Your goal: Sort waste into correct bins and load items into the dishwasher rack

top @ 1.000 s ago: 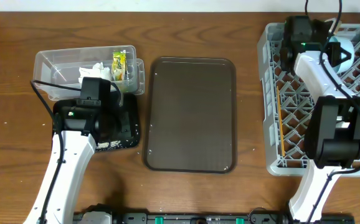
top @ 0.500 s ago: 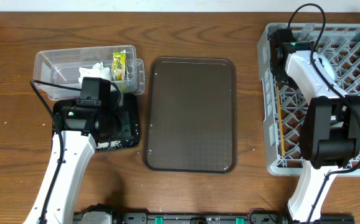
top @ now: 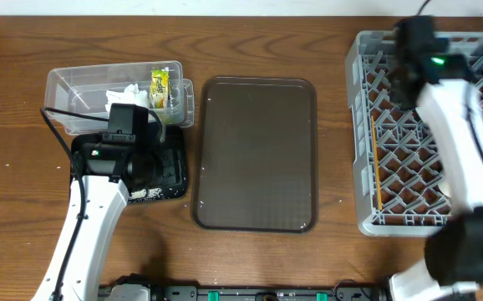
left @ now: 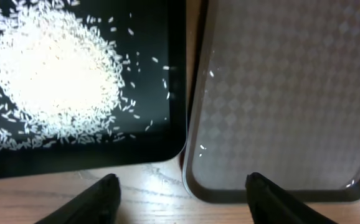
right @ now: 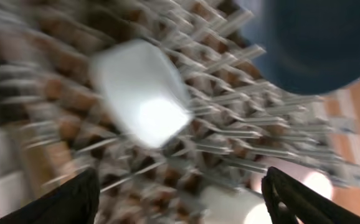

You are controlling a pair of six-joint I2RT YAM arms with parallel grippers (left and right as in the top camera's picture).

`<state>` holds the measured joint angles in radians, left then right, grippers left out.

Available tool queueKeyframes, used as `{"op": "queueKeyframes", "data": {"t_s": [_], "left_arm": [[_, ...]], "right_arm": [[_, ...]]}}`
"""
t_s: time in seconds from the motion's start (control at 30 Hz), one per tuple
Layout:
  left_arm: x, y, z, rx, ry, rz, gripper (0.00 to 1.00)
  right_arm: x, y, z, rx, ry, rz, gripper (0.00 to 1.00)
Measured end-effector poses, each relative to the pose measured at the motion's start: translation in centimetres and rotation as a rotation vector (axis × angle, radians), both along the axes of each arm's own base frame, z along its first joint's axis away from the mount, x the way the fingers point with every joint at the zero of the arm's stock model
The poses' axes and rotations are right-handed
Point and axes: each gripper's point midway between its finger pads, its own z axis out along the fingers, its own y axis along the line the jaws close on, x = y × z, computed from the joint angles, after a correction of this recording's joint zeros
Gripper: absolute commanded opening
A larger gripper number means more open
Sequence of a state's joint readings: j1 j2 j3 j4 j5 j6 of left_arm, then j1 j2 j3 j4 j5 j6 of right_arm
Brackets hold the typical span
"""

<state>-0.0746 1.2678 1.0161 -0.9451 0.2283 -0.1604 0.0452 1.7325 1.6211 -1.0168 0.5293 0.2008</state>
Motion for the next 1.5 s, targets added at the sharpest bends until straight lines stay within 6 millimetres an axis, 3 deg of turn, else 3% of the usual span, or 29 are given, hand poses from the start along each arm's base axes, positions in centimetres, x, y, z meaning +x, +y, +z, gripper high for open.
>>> {"op": "queueKeyframes", "data": {"t_s": [0.13, 0.3, 0.4, 0.5, 0.63, 0.77, 0.9, 1.03, 1.2, 1.37, 1.5], "left_arm": [[1.6, -0.1, 0.5, -0.006, -0.070, 0.000, 0.73], [3.1, -0.2, 1.3, -0.009, -0.134, -0.002, 0.79], [2.6, -0.2, 1.7, -0.007, -0.114, -0.005, 0.82], [0.4, 0.1, 1.1, 0.007, -0.020, -0.011, 0.83], [-2.8, 0.8, 0.2, 0.047, 0.114, -0.016, 0.84], [-3.3, 1.1, 0.3, 0.062, 0.123, -0.017, 0.84], [-3.6, 1.4, 1.5, 0.071, 0.016, -0.010, 0.84], [-3.9, 1.6, 3.7, 0.067, -0.201, 0.002, 0.85], [-5.8, 1.8, 7.0, 0.047, -0.487, 0.017, 0.85], [-7.5, 1.9, 9.8, 0.032, -0.663, 0.026, 0.85], [-8.3, 2.0, 10.6, 0.028, -0.713, 0.029, 0.85]], "right_arm": [[-0.4, 2.9, 1.9, 0.239, -0.060, 0.153, 0.98], [-0.2, 7.3, 0.9, 0.452, -0.021, 0.353, 0.99], [-1.1, 8.4, 0.3, 0.520, 0.021, 0.382, 0.99], [-2.8, 8.2, -0.4, 0.577, 0.085, 0.356, 0.99], [-4.9, 6.4, -1.0, 0.619, 0.150, 0.276, 0.99], [-5.8, 5.0, -1.0, 0.621, 0.115, 0.242, 0.99], [-7.4, 5.1, -0.6, 0.590, 0.004, 0.273, 0.99], [-9.6, 5.4, 0.3, 0.530, -0.174, 0.326, 0.99], [-13.2, 5.4, 0.8, 0.441, -0.364, 0.363, 0.99], [-16.4, 5.7, -0.4, 0.413, -0.413, 0.367, 0.99], [-18.9, 6.0, -2.3, 0.434, -0.340, 0.345, 0.99]]}}
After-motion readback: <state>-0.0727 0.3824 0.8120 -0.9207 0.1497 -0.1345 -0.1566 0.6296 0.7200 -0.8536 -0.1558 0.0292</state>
